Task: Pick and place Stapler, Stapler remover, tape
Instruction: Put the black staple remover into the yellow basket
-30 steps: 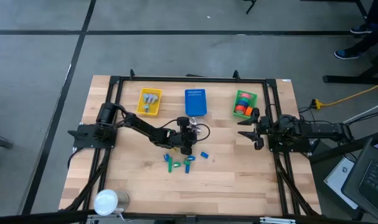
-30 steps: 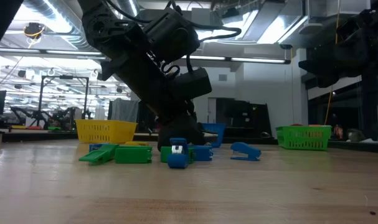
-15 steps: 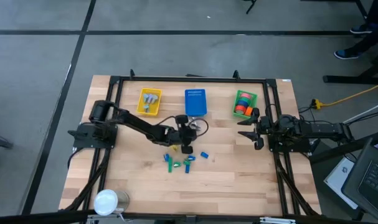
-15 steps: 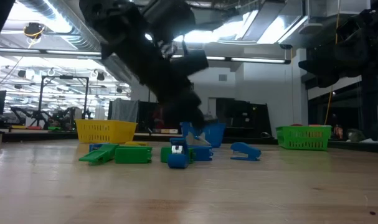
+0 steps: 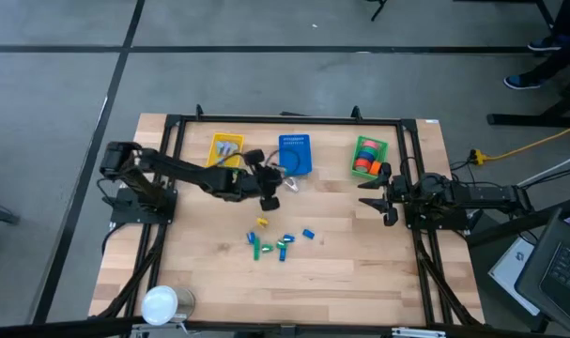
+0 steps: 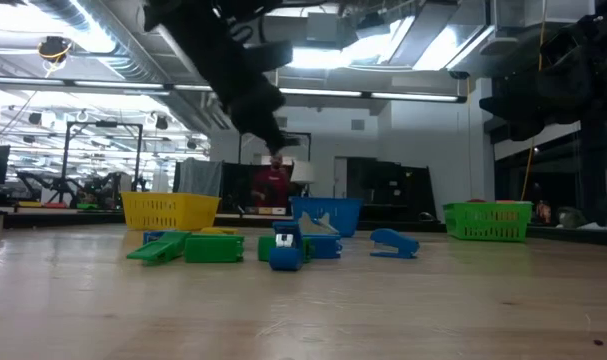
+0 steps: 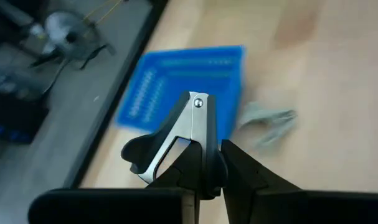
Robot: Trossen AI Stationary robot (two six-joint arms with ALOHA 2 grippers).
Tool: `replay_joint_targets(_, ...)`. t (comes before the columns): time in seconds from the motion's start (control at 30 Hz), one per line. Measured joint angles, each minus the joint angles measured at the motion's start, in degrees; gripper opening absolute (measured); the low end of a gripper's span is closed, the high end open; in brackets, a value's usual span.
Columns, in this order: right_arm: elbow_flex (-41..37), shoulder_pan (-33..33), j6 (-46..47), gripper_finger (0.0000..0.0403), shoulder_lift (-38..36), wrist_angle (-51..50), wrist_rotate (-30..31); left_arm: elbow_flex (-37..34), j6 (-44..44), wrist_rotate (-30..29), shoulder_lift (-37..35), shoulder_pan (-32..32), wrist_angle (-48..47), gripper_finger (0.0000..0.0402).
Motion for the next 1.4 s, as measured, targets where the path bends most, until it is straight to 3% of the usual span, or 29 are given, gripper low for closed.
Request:
replay_joint_targets(0.33, 0.01, 0.0, -0.01, 0.021, 0.0, -0.02, 0.0, -0.03, -4.07, -2.08, -7.58, 4.68, -10.53, 0.0031)
replay_joint_targets(0.47, 0.02, 0.0, 0.0, 0.021, 0.02, 0.0, 0.0, -2.41, -5.5, -5.15, -9.54, 6.66, -11.62, 0.0031)
replay_joint_targets(0.8, 0.02, -0.02, -0.02, 0.021, 0.0, -0.02, 0.0, -8.22, -12.09, -4.51, -14.05, 13.18, -12.98, 0.0031)
replay_joint_targets(1.4, 0.02, 0.0, -0.01, 0.021, 0.0, -0.01, -0.02, -10.0, -18.24, -2.67, -14.77, 21.31, -19.15, 0.0031)
